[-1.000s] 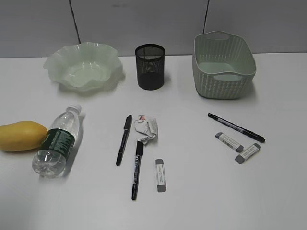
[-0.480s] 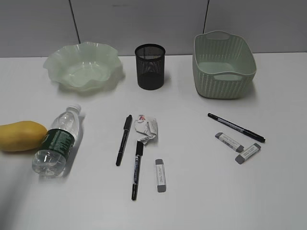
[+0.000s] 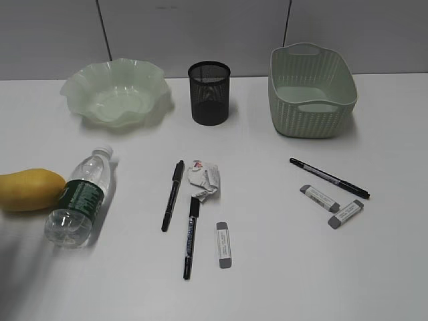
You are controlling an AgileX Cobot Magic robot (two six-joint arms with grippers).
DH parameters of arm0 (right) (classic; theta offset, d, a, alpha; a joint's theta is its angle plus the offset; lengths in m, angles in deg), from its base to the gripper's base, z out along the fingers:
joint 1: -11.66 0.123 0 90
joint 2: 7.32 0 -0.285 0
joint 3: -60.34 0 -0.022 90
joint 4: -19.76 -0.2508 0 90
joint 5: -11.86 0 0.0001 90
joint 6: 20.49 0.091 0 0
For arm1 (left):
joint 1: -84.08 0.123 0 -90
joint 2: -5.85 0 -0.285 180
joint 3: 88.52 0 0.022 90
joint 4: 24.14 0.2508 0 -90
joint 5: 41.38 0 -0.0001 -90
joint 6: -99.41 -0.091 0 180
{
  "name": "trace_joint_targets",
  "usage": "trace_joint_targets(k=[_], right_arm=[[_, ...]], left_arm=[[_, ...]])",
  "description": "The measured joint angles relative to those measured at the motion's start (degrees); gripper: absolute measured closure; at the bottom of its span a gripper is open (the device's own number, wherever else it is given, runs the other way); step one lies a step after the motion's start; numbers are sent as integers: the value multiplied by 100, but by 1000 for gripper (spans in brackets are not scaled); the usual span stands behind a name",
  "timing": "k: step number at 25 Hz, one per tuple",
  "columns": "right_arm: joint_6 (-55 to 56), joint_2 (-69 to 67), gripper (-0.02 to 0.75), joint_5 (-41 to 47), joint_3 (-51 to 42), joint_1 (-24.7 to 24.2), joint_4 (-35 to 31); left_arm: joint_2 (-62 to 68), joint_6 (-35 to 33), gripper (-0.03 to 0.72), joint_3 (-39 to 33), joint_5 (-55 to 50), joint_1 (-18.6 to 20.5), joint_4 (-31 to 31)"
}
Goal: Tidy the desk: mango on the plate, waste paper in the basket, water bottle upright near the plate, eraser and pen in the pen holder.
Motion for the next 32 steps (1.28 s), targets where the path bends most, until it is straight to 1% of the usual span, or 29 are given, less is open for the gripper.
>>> trace_joint_targets(k=[2, 6, 8, 12, 18, 25, 28, 32], right_arm=[[0, 0, 342, 0, 0, 0, 0], [0, 0, 342, 0, 0, 0, 0], [0, 0, 342, 0, 0, 0, 0], [0, 0, 342, 0, 0, 0, 0], [0, 0, 342, -2, 0, 0, 0], [0, 0, 342, -2, 0, 0, 0], [0, 0, 342, -2, 0, 0, 0], [0, 0, 342, -2, 0, 0, 0]], left_arm=[[353, -32, 166, 196, -150, 0, 26], [756, -42, 101, 704, -206, 0, 268], [874, -78, 89, 928, -200, 0, 331], [1202, -274, 85, 1143, -188, 0, 432], [1648, -444, 85, 1268, -70, 0, 1017], [2213, -625, 85, 1738, -102, -12, 1044], [2429, -629, 85, 1772, -109, -68, 1090], [2552, -632, 85, 1796, 119, -225, 1308]])
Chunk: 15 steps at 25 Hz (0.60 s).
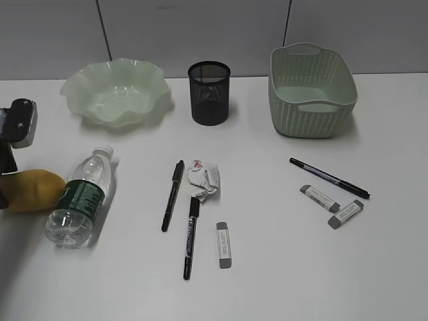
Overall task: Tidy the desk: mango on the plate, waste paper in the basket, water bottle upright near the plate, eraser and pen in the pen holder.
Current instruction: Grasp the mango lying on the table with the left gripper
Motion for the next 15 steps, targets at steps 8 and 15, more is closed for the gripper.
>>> trace_joint_targets(k=[8, 15], right_arm=[[0, 0, 342, 0, 0, 0, 0], [0, 0, 342, 0, 0, 0, 0]], left_arm=[[250, 0, 86, 13, 255, -61, 244], [263, -19, 99, 13, 784, -61, 245]])
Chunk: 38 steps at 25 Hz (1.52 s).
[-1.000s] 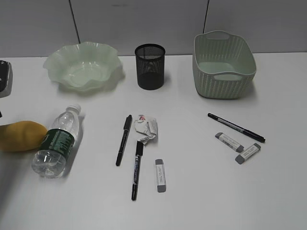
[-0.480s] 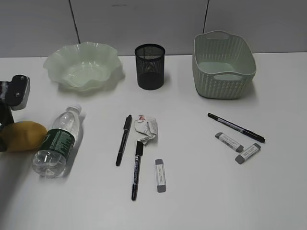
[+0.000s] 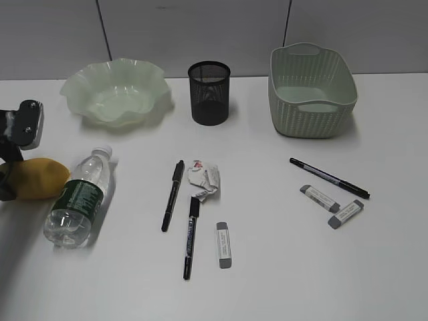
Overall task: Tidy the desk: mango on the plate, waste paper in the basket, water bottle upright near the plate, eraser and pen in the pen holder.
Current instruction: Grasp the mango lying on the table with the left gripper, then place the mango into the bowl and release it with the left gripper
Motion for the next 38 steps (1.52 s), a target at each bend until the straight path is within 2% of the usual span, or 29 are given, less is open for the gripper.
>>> trace_joint_targets(k=[5, 16, 28, 33, 36, 38], right_arm=[[0, 0, 342, 0, 0, 0, 0], [0, 0, 342, 0, 0, 0, 0], [0, 0, 342, 0, 0, 0, 0], [0, 0, 342, 0, 0, 0, 0], [0, 0, 342, 0, 0, 0, 0], [0, 0, 342, 0, 0, 0, 0]], left_arm=[[43, 0, 129, 0, 49, 0, -2], [-21, 57, 133, 0, -39, 0, 0], [-1052, 567, 135, 0, 217, 52, 82], [-1163, 1661, 135, 192, 838, 52, -785], [-1155, 1825, 135, 483, 981, 52, -1954], [-1135, 1854, 135, 696, 1200, 13, -3029]])
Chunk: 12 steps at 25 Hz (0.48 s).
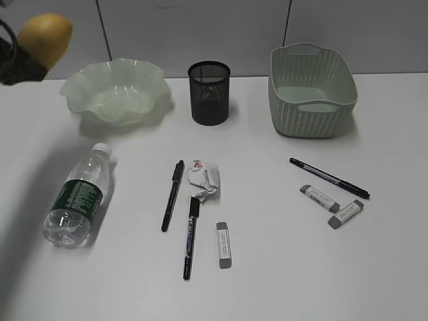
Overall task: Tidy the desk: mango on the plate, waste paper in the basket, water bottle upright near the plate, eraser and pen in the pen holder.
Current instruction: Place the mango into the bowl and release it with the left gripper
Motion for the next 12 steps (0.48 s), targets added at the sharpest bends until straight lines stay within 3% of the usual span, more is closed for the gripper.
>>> trace_joint_targets(k=[4, 7, 12], right_arm=[[0, 0, 342, 0, 0, 0, 0], [0, 0, 342, 0, 0, 0, 0], [0, 0, 342, -4, 0, 0, 0]], left_arm=[[202, 28, 135, 442, 395, -229, -1826], [554, 39, 135, 741, 713, -525, -2238], [1208, 39, 135, 1052, 1630, -1062, -2343]])
